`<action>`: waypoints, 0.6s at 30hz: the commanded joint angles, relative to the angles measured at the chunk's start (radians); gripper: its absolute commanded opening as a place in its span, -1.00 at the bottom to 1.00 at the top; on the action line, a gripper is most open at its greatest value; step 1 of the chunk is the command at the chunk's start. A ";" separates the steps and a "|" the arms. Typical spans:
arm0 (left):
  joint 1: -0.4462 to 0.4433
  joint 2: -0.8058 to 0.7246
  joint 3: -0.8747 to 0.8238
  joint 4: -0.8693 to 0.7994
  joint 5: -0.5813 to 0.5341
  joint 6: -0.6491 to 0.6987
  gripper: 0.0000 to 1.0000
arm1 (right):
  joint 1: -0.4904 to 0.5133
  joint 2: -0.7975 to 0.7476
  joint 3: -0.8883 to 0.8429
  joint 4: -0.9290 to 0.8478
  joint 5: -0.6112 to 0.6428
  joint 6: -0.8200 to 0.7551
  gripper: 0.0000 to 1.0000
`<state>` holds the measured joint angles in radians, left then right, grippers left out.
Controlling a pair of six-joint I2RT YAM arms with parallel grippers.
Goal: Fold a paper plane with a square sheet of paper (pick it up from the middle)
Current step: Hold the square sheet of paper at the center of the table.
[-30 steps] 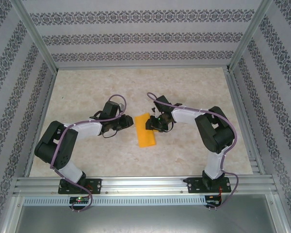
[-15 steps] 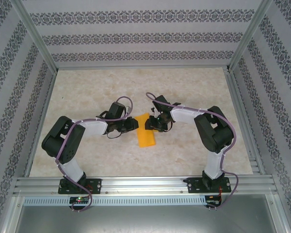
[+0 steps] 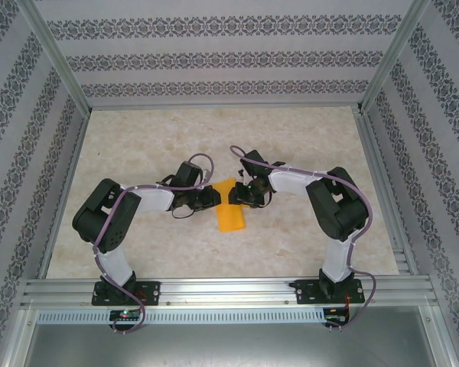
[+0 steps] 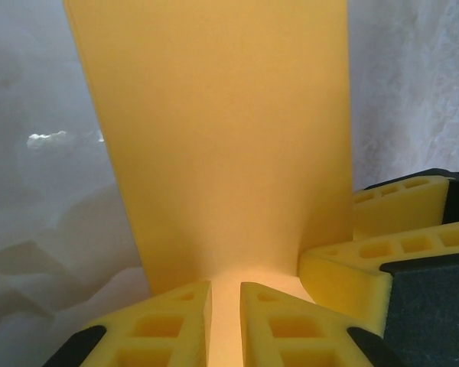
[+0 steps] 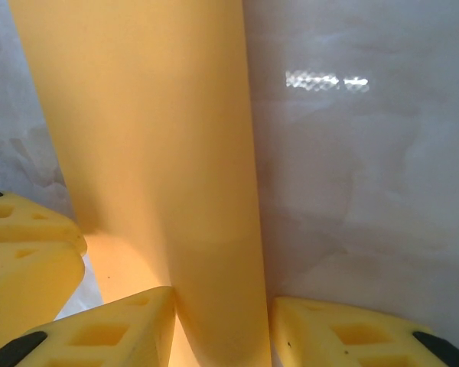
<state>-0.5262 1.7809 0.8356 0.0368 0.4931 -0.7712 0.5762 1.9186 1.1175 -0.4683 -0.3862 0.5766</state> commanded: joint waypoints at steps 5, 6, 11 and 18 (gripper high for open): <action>-0.019 0.012 0.032 0.015 0.016 0.015 -0.63 | 0.017 0.193 -0.076 0.014 0.218 -0.023 -0.14; -0.019 0.011 0.031 0.016 0.016 0.014 -0.63 | 0.016 0.194 -0.076 0.015 0.219 -0.024 -0.14; -0.022 0.015 0.035 0.014 0.017 0.015 -0.64 | 0.018 0.200 -0.076 0.013 0.219 -0.024 -0.14; -0.031 0.038 0.049 -0.003 0.014 0.021 -0.67 | 0.019 0.207 -0.078 0.017 0.221 -0.022 -0.14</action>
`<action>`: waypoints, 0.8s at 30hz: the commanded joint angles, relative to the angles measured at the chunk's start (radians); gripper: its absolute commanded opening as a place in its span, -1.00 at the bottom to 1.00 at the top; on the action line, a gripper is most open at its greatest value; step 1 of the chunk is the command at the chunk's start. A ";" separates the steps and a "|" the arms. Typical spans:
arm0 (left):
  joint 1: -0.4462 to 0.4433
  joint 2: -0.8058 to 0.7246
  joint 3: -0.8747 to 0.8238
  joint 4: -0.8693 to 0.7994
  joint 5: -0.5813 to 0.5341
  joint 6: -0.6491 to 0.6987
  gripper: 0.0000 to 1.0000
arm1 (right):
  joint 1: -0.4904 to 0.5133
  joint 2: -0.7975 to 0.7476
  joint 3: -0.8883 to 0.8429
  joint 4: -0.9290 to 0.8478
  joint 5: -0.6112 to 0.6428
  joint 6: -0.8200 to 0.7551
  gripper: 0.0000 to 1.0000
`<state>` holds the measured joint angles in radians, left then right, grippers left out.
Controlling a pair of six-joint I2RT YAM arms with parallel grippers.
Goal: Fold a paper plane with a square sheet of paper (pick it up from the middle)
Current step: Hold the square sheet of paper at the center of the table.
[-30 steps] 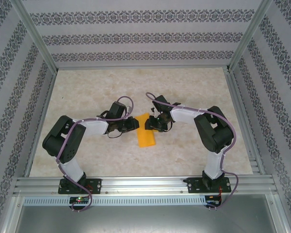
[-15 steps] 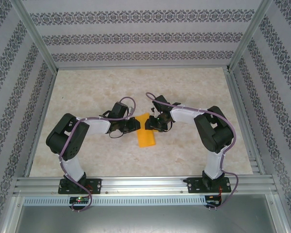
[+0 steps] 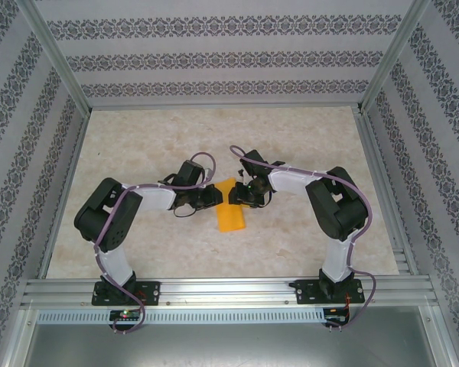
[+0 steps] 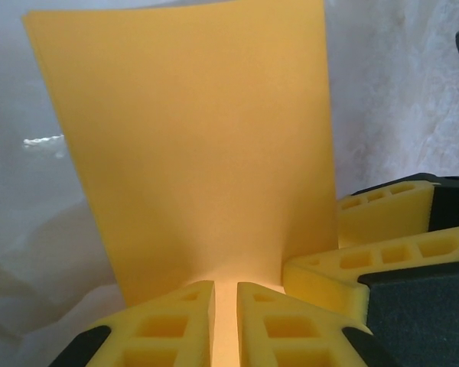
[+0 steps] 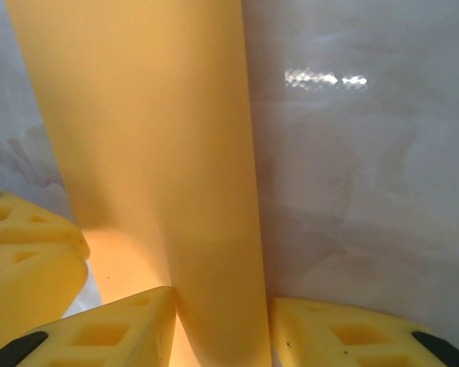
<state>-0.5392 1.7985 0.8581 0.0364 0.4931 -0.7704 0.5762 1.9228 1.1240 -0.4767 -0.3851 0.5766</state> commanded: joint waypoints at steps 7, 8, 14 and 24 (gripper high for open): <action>-0.022 0.032 0.040 -0.120 -0.055 0.036 -0.75 | 0.018 0.194 -0.088 0.026 0.218 -0.021 -0.14; -0.024 0.034 0.041 -0.141 -0.069 0.040 -0.76 | 0.018 0.188 -0.087 0.026 0.218 -0.021 -0.14; -0.028 0.063 0.033 -0.222 -0.121 0.050 -0.82 | 0.017 0.120 -0.083 0.011 0.206 -0.016 -0.13; -0.032 0.100 0.029 -0.244 -0.149 0.055 -0.86 | -0.003 -0.202 -0.058 0.008 0.151 0.018 0.06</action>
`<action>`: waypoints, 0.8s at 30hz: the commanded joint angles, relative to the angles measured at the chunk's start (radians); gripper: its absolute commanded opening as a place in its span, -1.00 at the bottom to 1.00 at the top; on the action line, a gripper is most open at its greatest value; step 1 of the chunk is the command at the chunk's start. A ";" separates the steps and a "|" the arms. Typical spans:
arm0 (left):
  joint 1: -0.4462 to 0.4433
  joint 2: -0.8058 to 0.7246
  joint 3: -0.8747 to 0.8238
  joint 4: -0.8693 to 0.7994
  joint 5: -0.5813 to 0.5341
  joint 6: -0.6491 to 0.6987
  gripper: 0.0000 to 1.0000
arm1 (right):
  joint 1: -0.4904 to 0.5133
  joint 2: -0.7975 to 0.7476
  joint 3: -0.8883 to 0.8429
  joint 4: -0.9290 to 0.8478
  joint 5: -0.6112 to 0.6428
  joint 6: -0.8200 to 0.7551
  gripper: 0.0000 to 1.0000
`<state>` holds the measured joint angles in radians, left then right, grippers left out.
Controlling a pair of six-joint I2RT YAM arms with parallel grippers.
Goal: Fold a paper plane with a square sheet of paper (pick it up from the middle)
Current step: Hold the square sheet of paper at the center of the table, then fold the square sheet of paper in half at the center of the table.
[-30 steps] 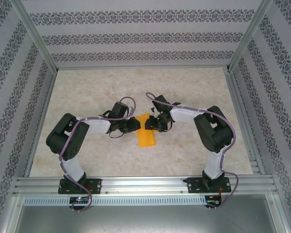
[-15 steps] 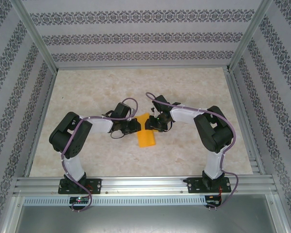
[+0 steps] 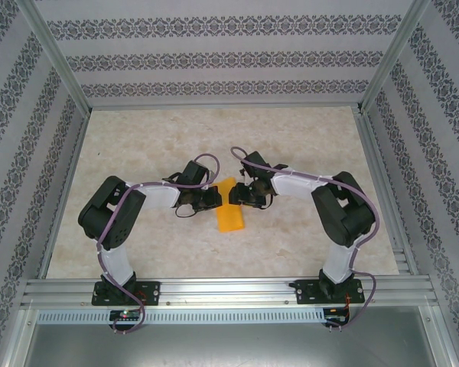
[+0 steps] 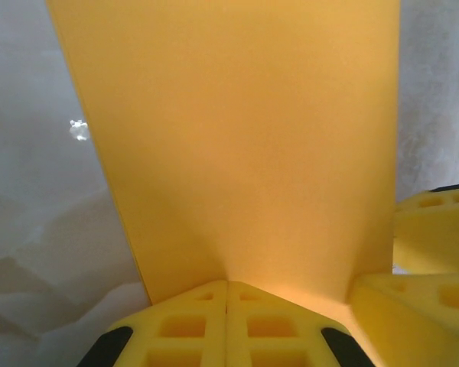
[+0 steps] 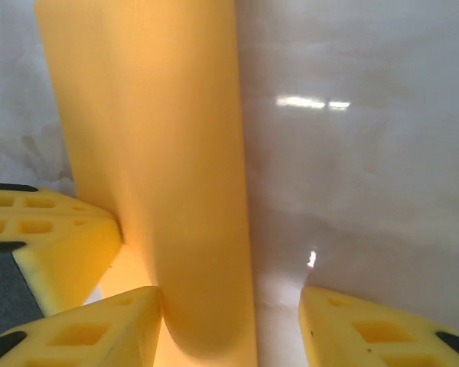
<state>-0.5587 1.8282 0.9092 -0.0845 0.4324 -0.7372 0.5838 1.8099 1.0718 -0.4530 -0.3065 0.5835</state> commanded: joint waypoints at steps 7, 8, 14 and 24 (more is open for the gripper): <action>-0.016 0.089 -0.019 -0.113 -0.088 0.018 -0.90 | 0.019 -0.170 -0.011 0.022 0.005 0.022 -0.08; -0.018 0.091 -0.019 -0.115 -0.088 0.019 -0.90 | 0.028 -0.161 -0.008 0.037 -0.013 0.028 -0.15; -0.018 0.091 -0.022 -0.117 -0.095 0.014 -0.94 | 0.063 -0.053 0.020 0.103 -0.068 0.069 -0.66; -0.020 0.095 -0.018 -0.113 -0.087 0.009 -0.96 | 0.054 0.037 0.021 0.112 -0.075 0.059 -0.76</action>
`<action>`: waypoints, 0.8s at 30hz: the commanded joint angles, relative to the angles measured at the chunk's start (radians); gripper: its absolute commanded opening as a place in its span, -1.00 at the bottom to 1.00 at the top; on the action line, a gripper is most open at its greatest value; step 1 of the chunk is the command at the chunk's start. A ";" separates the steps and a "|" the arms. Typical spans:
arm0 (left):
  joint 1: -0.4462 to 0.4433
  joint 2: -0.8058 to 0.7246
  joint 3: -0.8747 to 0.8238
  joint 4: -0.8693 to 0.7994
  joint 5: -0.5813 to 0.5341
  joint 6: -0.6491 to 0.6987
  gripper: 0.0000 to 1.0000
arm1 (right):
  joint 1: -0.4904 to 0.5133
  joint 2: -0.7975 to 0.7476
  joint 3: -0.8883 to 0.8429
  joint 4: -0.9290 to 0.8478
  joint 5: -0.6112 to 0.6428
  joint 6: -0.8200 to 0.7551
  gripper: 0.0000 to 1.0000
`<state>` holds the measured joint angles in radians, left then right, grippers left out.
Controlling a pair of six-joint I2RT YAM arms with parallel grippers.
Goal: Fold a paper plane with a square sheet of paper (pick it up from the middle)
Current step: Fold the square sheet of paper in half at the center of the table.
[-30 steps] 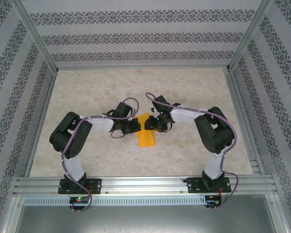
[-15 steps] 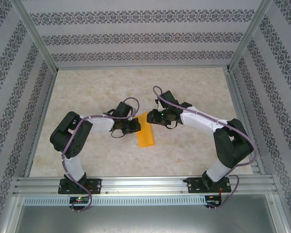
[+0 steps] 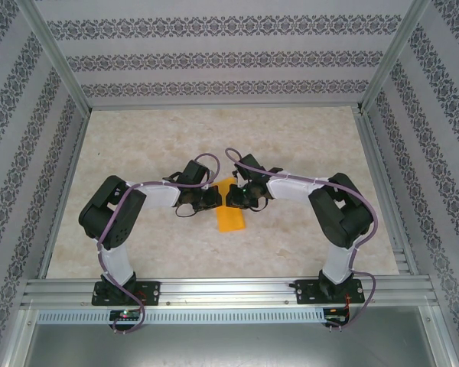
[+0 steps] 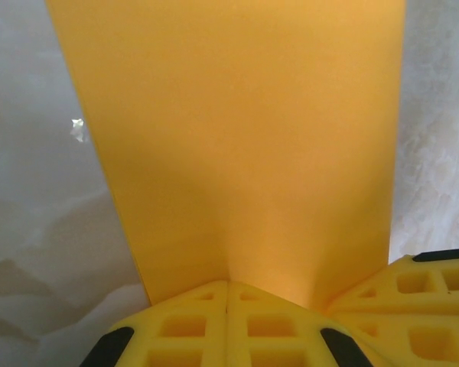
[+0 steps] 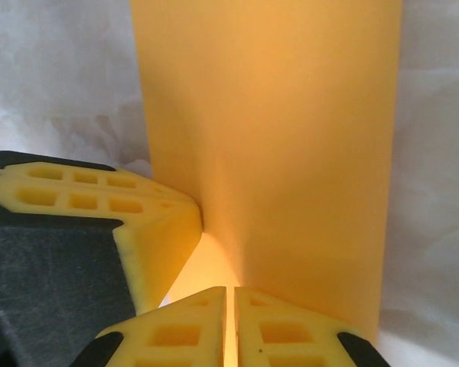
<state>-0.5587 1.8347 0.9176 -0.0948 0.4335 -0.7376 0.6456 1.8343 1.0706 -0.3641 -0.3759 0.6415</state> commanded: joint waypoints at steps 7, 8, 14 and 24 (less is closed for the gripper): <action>-0.022 0.096 -0.022 -0.108 -0.086 0.007 -0.97 | -0.033 0.021 -0.010 0.015 0.009 -0.023 -0.76; -0.021 0.097 -0.021 -0.110 -0.086 0.009 -0.97 | -0.034 0.020 -0.013 0.013 0.014 -0.027 -0.76; -0.024 0.106 -0.019 -0.111 -0.088 0.005 -0.97 | -0.049 0.022 -0.047 0.020 0.014 -0.043 -0.76; -0.027 0.109 -0.023 -0.126 -0.111 0.003 -0.99 | -0.088 -0.004 -0.163 0.071 -0.016 -0.081 -0.76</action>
<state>-0.5636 1.8538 0.9390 -0.0948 0.4366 -0.7380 0.5770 1.8332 0.9714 -0.2806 -0.4091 0.5972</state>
